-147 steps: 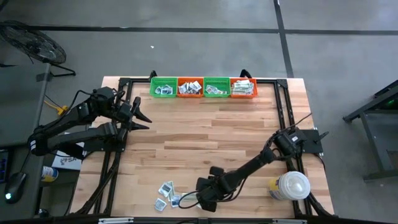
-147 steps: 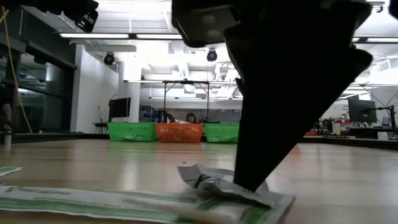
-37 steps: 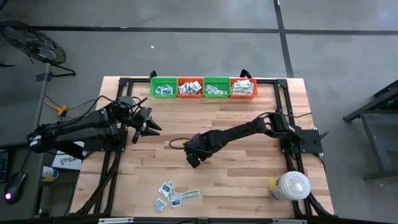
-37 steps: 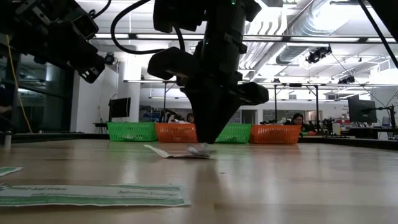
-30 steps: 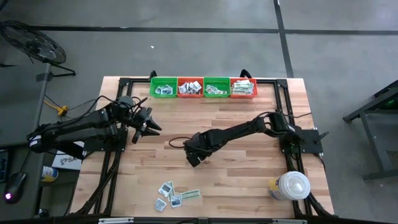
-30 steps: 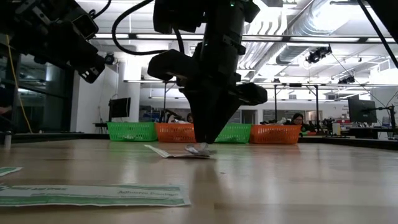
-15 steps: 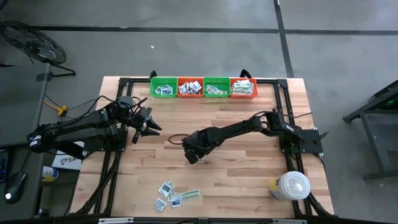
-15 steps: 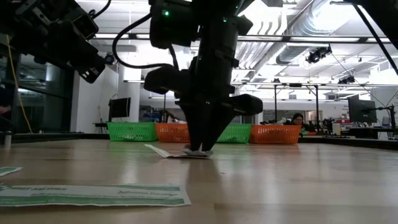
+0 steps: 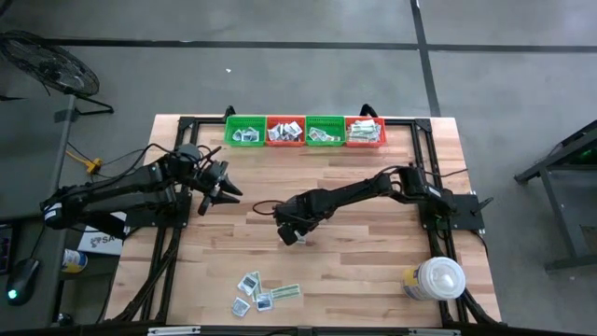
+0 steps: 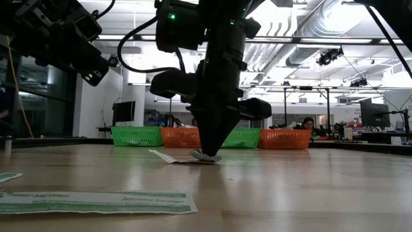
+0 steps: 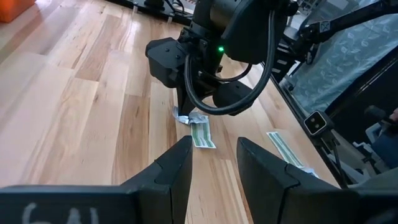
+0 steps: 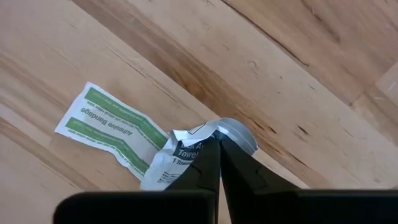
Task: Pick & Place First Aid Supplies
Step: Put the top gray towelette pack in the left orange bin
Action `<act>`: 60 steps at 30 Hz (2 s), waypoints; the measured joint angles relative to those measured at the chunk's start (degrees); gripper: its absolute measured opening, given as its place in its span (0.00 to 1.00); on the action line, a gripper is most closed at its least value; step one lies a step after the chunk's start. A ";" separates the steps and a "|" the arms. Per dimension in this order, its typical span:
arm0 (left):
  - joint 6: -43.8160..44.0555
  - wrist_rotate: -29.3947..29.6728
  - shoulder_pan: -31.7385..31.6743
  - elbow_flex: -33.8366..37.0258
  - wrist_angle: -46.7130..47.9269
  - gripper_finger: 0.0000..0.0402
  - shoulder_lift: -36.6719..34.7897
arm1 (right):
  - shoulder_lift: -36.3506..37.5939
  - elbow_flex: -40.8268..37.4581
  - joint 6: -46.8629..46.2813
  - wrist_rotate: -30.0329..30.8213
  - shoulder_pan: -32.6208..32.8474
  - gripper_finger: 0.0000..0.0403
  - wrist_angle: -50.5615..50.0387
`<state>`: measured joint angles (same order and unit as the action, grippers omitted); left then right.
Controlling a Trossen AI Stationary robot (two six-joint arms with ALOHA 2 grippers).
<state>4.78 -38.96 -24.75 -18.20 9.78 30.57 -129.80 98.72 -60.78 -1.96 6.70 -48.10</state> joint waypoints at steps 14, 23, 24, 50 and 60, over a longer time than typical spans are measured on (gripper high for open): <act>-0.22 -0.08 0.00 0.00 0.21 0.31 0.00 | -0.07 -0.15 0.35 -2.34 0.04 0.22 3.43; -0.22 -0.33 0.00 0.00 0.20 0.31 0.00 | 1.74 -0.41 -1.15 0.28 0.15 0.40 3.22; -0.22 -0.35 0.00 0.00 0.24 0.31 0.00 | 2.17 -0.50 -1.40 0.68 0.14 0.40 2.70; -0.44 -0.66 0.00 0.00 0.61 0.31 0.00 | 1.60 -0.28 -9.92 3.34 0.31 0.40 -2.65; -0.44 -0.63 0.00 -0.02 0.61 0.31 0.00 | 1.25 -0.20 -9.89 3.17 0.44 0.33 -2.21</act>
<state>4.34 -39.59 -24.75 -18.22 10.39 30.57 -128.55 98.52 -70.67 1.21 7.14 -50.31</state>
